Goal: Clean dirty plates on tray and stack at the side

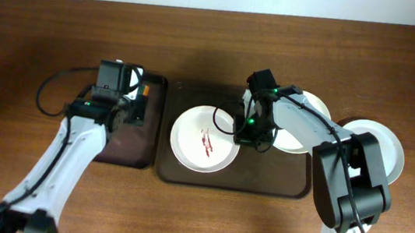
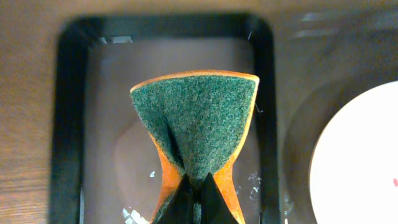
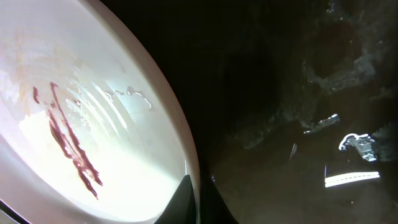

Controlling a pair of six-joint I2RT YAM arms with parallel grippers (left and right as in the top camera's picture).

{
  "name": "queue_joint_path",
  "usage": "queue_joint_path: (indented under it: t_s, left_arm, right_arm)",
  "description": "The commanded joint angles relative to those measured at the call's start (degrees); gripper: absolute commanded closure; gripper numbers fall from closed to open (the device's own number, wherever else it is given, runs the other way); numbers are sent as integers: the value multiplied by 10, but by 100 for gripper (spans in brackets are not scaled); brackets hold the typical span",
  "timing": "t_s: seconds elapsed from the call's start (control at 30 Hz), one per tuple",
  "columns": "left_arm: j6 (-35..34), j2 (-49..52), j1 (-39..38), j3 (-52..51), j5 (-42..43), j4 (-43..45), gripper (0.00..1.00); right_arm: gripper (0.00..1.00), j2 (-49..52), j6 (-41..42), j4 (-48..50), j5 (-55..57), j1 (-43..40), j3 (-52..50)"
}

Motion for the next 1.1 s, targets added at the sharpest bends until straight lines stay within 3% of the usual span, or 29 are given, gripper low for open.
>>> queue_joint_path:
  t_s: [0.0, 0.47, 0.8, 1.07]
  left_arm:
    - [7, -43, 0, 5, 8, 9, 100]
    - [7, -149, 0, 5, 9, 120, 100]
    - [7, -238, 0, 5, 9, 128, 100]
    - [7, -250, 0, 5, 9, 128, 100]
  right_arm:
    - [95, -1, -1, -6, 19, 3, -3]
    - [91, -1, -1, -6, 23, 3, -3]
    - [91, -1, -1, -6, 23, 3, -3]
    - [91, -1, -1, -6, 23, 3, -3]
